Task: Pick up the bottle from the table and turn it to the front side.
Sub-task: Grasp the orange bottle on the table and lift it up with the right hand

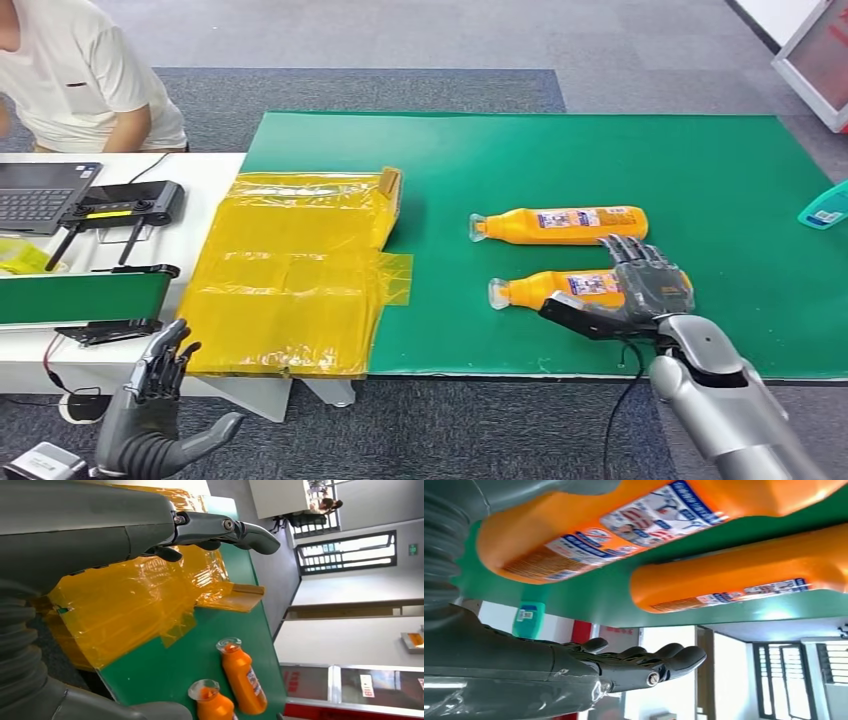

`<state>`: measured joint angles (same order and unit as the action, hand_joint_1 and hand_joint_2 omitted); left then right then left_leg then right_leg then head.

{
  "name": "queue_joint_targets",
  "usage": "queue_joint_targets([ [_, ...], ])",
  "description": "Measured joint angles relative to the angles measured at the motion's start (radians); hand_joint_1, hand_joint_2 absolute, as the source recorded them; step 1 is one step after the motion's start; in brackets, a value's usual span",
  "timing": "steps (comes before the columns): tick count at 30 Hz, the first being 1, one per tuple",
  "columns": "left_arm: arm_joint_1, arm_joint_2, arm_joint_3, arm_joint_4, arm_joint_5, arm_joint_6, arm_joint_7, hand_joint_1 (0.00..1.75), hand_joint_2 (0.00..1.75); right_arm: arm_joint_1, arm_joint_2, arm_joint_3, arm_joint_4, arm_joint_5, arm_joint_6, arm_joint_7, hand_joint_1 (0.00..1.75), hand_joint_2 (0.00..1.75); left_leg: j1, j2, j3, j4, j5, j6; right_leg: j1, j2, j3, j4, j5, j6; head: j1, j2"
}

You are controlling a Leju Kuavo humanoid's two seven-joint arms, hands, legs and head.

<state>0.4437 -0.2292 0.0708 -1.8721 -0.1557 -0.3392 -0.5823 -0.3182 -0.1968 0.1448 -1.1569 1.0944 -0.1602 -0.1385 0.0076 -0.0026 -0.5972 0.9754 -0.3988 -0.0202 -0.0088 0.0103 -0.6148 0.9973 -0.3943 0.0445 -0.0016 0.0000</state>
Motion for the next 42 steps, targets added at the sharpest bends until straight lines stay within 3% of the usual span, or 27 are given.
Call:
queue_joint_targets([
  [10, -0.006, 0.008, -0.022, 0.027, 0.008, 0.009, 0.004, 0.00, 1.75, -0.150, -0.013, 0.100, 0.173, 0.016, 0.063, 0.035, 0.00, 1.75, 0.000, 0.000, 0.000, 0.000, 0.001, 0.000, 0.000, 0.000, 0.000, 0.000, 0.001, 0.000, 0.000, 0.000],
  [16, 0.008, 0.022, -0.040, 0.007, 0.009, 0.018, -0.021, 0.00, 1.75, -0.235, -0.038, 0.154, 0.272, 0.013, 0.149, 0.078, 0.00, 1.75, 0.000, -0.001, 0.000, 0.000, 0.001, 0.000, 0.000, 0.000, 0.000, 0.000, 0.001, 0.000, 0.000, 0.000],
  [28, 0.013, 0.042, -0.048, 0.002, 0.037, -0.004, -0.022, 0.00, 1.75, -0.354, -0.077, 0.222, 0.420, 0.005, 0.258, 0.109, 0.00, 1.75, 0.000, -0.001, 0.000, 0.000, 0.002, 0.000, 0.000, 0.000, 0.000, 0.000, 0.001, 0.000, 0.000, 0.000],
  [33, 0.005, 0.049, -0.059, 0.003, 0.042, -0.010, -0.022, 0.00, 1.75, -0.390, -0.075, 0.267, 0.494, 0.043, 0.250, 0.134, 0.00, 1.75, 0.000, -0.001, 0.000, 0.000, 0.002, 0.000, 0.000, 0.000, 0.000, 0.000, 0.001, 0.000, 0.000, 0.000],
  [42, -0.001, 0.062, -0.066, 0.004, 0.058, -0.008, -0.022, 0.00, 1.75, -0.397, -0.056, 0.308, 0.566, 0.045, 0.213, 0.102, 0.00, 1.75, 0.000, -0.001, 0.000, 0.000, 0.002, 0.000, 0.000, 0.000, 0.000, 0.000, 0.001, 0.000, 0.000, 0.000],
])
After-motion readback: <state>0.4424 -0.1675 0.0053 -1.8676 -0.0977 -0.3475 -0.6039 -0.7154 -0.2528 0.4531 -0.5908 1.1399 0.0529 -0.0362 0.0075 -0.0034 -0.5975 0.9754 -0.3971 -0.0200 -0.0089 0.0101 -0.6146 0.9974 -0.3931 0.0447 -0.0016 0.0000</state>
